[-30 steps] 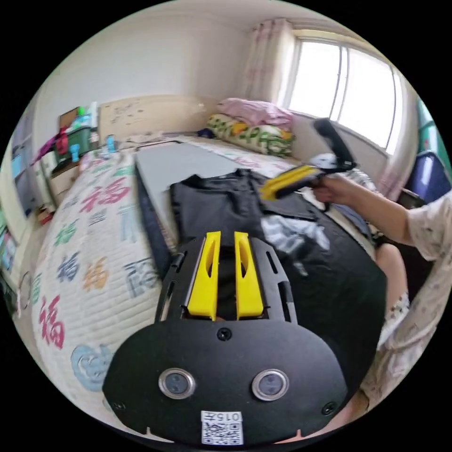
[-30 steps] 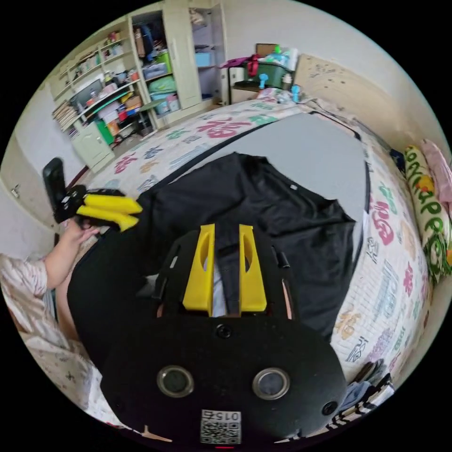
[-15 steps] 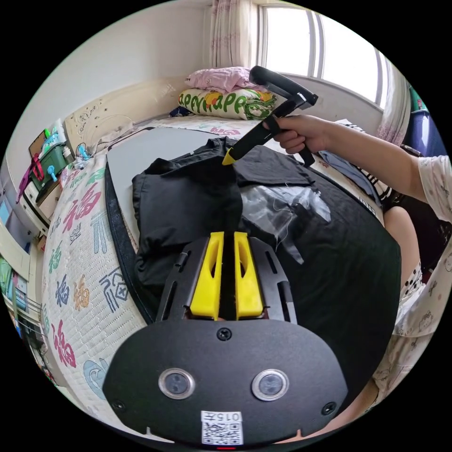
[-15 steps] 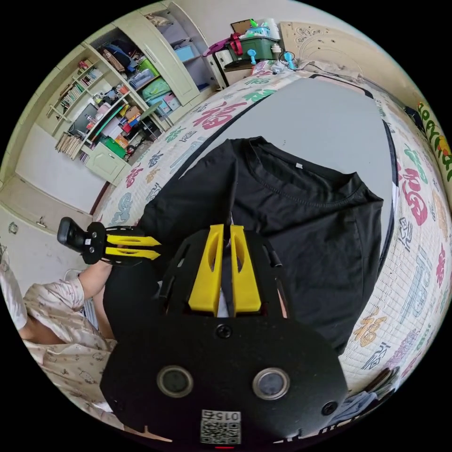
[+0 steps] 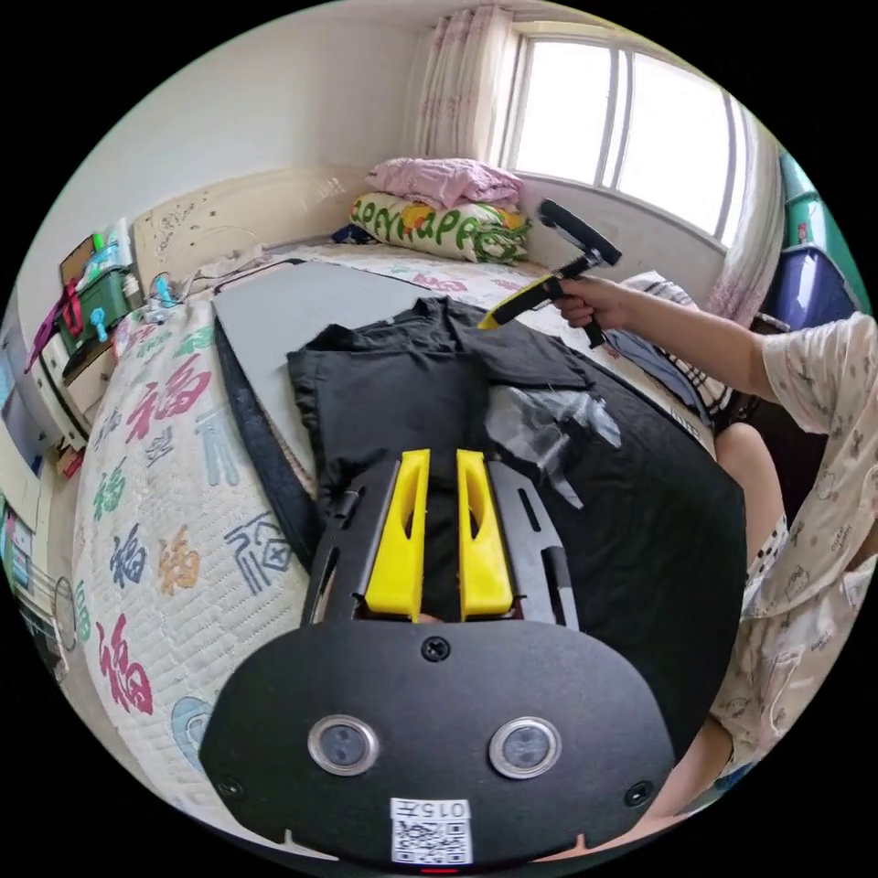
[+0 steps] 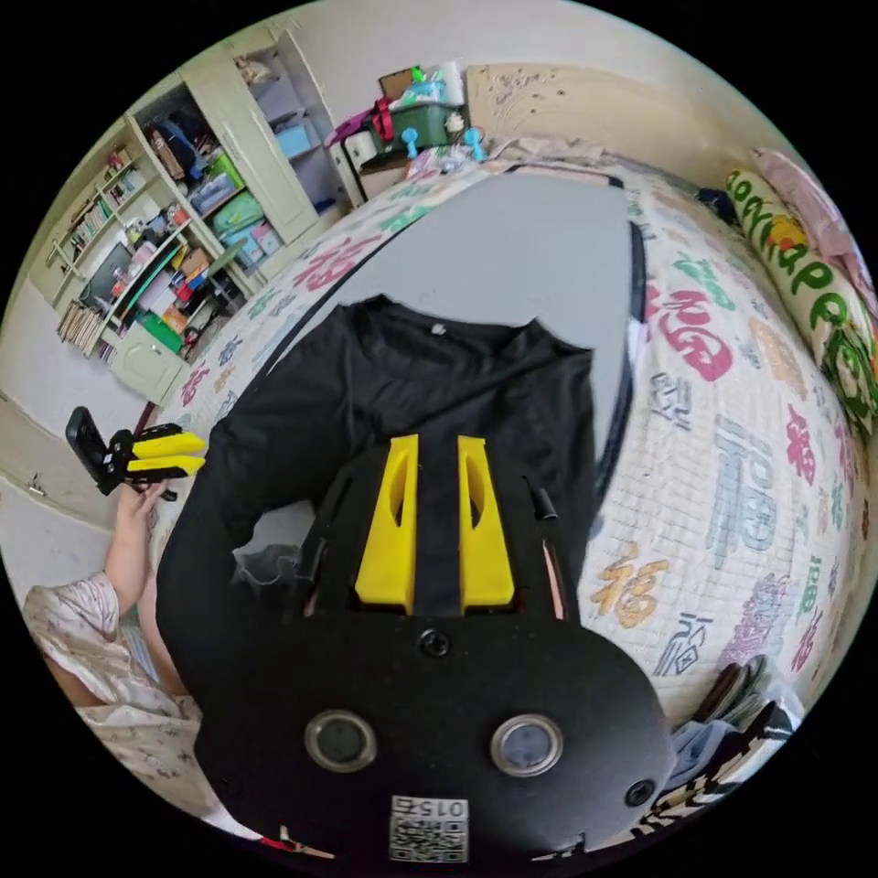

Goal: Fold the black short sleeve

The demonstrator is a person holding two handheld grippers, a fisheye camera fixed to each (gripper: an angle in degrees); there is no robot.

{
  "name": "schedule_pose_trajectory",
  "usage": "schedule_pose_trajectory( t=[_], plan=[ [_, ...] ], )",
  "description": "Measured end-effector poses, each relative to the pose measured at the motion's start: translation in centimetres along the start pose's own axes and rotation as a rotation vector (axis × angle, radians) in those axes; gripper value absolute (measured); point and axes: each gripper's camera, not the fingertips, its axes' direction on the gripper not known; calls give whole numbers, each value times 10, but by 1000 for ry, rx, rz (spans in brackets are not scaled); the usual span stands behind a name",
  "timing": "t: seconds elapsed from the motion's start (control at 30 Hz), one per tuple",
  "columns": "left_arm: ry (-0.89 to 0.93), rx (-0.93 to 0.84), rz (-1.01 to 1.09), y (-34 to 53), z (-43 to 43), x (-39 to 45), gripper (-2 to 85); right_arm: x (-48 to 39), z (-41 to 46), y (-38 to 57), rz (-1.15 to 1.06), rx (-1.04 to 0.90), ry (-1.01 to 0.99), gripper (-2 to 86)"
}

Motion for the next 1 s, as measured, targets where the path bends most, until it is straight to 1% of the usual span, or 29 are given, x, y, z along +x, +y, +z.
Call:
schedule_pose_trajectory(
  t=[0.07,0.1,0.17,0.27,0.3,0.4,0.43,0.47,0.57,0.63,0.7,0.77,0.87,1.0],
  plan=[
    [-91,-39,-75,-41,21,-46,59,6,1,-21,25,35,35,88],
    [-99,-41,-94,-51,30,-58,66,7,9,-37,39,39,53,95],
    [-66,-51,-155,-91,68,-101,87,6,24,-59,62,38,60,106],
    [-4,-65,-240,-126,119,-145,97,-2,48,-89,91,52,33,116],
    [-2,-79,-238,-132,129,-150,99,-8,58,-99,89,40,32,119],
    [-72,-233,-188,-148,184,-160,108,-29,79,-115,57,-4,86,126],
    [-109,-197,-134,-150,186,-156,109,-34,83,-116,45,-13,92,125],
    [-126,-197,-119,-152,192,-156,108,-43,90,-118,29,-32,102,124],
    [-121,-214,-88,-153,207,-157,103,-62,101,-116,27,-45,116,103],
    [-77,-218,-91,-152,218,-161,74,-73,98,-115,42,-32,123,72],
    [-35,-218,-64,-151,226,-163,44,-89,89,-116,48,-26,136,14],
    [-52,-221,-80,-151,230,-169,26,-98,74,-119,91,8,143,3],
    [-45,-93,-183,-153,208,-184,12,-110,31,-126,165,69,126,-4],
    [-31,-2,-226,-164,181,-182,8,-145,-50,-134,161,112,136,-6]
  ],
)
